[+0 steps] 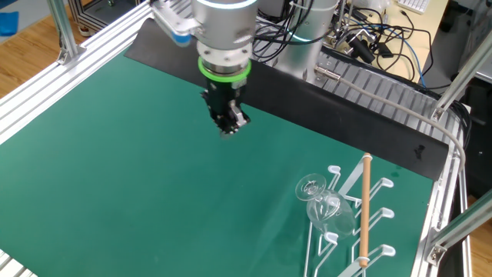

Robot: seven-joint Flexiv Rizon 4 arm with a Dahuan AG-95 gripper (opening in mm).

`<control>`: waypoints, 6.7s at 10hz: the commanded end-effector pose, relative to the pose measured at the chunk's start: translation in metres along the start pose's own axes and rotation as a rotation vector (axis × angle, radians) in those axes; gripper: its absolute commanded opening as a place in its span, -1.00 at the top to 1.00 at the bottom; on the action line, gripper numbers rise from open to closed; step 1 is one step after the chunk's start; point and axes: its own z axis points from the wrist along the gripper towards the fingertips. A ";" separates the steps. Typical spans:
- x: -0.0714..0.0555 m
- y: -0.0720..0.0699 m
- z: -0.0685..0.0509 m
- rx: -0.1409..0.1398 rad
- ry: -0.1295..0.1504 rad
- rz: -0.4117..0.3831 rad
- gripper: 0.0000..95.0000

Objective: Take the cup off the cup rack

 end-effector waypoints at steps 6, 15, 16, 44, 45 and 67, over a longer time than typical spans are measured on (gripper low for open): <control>0.087 0.046 -0.034 0.017 0.031 0.002 1.00; 0.207 0.105 -0.046 0.038 0.066 0.153 1.00; 0.212 0.111 -0.044 0.032 0.052 0.192 1.00; 0.186 0.153 -0.025 0.036 -0.004 0.240 1.00; 0.186 0.153 -0.025 0.047 -0.011 0.234 1.00; 0.164 0.183 -0.029 0.010 -0.075 0.126 1.00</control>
